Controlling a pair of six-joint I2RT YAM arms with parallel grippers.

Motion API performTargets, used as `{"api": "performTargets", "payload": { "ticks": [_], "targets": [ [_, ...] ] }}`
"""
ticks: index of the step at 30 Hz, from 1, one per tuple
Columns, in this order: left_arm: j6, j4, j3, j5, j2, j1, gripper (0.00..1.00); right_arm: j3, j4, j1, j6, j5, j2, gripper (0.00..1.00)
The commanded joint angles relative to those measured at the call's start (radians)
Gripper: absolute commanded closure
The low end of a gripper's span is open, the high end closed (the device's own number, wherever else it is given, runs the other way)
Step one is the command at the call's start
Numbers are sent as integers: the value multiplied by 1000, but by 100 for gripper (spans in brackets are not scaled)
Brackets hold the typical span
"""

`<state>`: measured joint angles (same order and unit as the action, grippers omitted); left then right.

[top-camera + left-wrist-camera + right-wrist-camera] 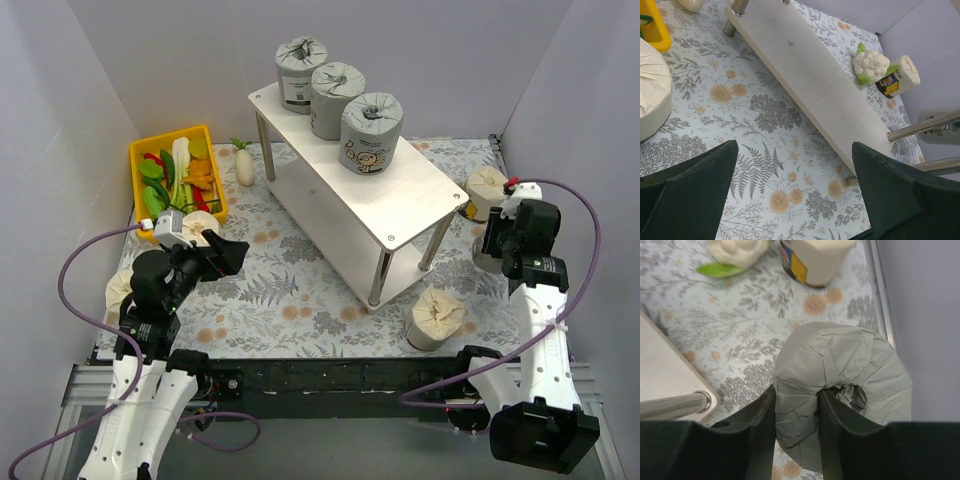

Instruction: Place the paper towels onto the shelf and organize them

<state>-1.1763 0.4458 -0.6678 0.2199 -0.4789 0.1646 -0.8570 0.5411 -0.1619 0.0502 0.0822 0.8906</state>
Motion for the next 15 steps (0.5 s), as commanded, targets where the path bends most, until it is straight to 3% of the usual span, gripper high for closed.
{"api": "performTargets", "payload": {
  "ticks": [1, 9, 15],
  "targets": [
    [3, -7, -4, -16, 22, 15, 2, -169, -63, -4, 178, -131, -48, 59],
    [3, -10, -3, -21, 31, 19, 2, -410, -10, -2, 339, -240, -33, 59],
    [3, -12, -3, -21, 23, 21, 2, -519, -9, -2, 445, -531, -65, 64]
  ]
}}
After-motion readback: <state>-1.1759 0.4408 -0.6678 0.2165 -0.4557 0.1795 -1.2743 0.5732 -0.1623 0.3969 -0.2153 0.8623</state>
